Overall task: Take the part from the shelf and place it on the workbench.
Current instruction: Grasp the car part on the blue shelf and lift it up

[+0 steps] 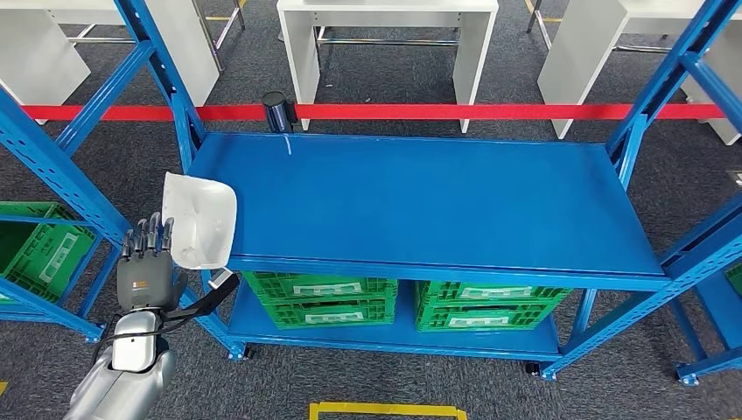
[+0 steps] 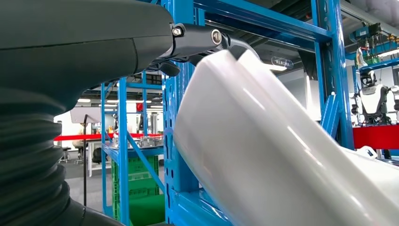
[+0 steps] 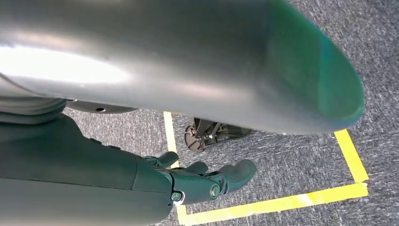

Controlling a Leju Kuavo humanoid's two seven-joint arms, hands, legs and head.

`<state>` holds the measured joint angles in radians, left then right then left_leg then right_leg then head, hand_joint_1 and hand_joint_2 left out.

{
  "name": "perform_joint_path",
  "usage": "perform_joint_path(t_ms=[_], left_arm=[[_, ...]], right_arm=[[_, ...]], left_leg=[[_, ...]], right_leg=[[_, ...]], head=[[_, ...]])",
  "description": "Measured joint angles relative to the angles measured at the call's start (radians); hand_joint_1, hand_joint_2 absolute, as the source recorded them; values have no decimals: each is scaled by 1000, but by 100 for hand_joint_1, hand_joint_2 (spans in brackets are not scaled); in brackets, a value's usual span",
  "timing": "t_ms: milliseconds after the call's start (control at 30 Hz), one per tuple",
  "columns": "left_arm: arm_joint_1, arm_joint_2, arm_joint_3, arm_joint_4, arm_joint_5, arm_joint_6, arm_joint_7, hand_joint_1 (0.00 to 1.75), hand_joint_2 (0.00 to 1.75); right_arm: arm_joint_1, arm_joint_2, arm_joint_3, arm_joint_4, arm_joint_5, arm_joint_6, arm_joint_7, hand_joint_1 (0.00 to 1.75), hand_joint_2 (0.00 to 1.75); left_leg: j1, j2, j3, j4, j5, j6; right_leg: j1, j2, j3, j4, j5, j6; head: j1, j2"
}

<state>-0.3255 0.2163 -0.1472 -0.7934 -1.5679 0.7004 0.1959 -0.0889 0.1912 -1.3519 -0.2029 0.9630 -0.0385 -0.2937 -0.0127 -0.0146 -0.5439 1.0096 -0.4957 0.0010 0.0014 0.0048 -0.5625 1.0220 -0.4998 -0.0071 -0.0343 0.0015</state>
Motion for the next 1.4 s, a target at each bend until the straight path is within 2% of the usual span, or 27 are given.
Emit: perform_joint_path(t_ms=[33,100,167,267,400,433,567,1167,1200,1233,1267,1333,1400], left_arm=[[0,0,0,1,0,0,0,63,175],[0,0,0,2,0,0,-3,150,175],[0,0,0,3,0,0,-6,175,175],[0,0,0,4,0,0,-10,174,175],[0,0,0,4,0,0,-10,154,175],[0,0,0,5,0,0,-9,154,175],[-1,0,0,6,0,0,-2,175,175],[-2,0,0,10,0,1,-7,175,175],[-2,0,0,10,0,1,-5,171,175],[-2,0,0,10,0,1,-3,149,175],[-2,0,0,10,0,1,-2,121,175],[-3,0,0,10,0,1,1,38,175],[-3,0,0,10,0,1,5,1,175]], right_arm=[[0,0,0,0,0,0,-1,0,0],[0,0,0,0,0,0,-3,0,0],[0,0,0,0,0,0,-4,0,0],[0,-1,0,0,0,0,-2,0,0],[0,-1,0,0,0,0,4,0,0],[0,-1,0,0,0,0,4,0,0],[0,-1,0,0,0,0,3,0,0],[0,-2,0,0,-1,0,1,0,0],[0,-2,0,0,-2,0,1,0,0],[0,-2,0,0,-2,0,1,0,0],[0,-2,0,0,-2,0,1,0,0],[0,-2,0,0,-2,0,0,0,0],[0,-2,0,0,-2,0,-1,0,0]], left_leg=[[0,0,0,0,0,0],[0,0,0,0,0,0],[0,0,0,0,0,0],[0,0,0,0,0,0],[0,0,0,0,0,0],[0,0,0,0,0,0],[0,0,0,0,0,0],[0,0,0,0,0,0],[0,0,0,0,0,0],[0,0,0,0,0,0],[0,0,0,0,0,0],[0,0,0,0,0,0],[0,0,0,0,0,0]], right_leg=[[0,0,0,0,0,0],[0,0,0,0,0,0],[0,0,0,0,0,0],[0,0,0,0,0,0],[0,0,0,0,0,0],[0,0,0,0,0,0],[0,0,0,0,0,0],[0,0,0,0,0,0],[0,0,0,0,0,0],[0,0,0,0,0,0],[0,0,0,0,0,0],[0,0,0,0,0,0],[0,0,0,0,0,0]], head=[[0,0],[0,0],[0,0],[0,0],[0,0],[0,0],[0,0],[0,0],[0,0],[0,0],[0,0],[0,0],[0,0]])
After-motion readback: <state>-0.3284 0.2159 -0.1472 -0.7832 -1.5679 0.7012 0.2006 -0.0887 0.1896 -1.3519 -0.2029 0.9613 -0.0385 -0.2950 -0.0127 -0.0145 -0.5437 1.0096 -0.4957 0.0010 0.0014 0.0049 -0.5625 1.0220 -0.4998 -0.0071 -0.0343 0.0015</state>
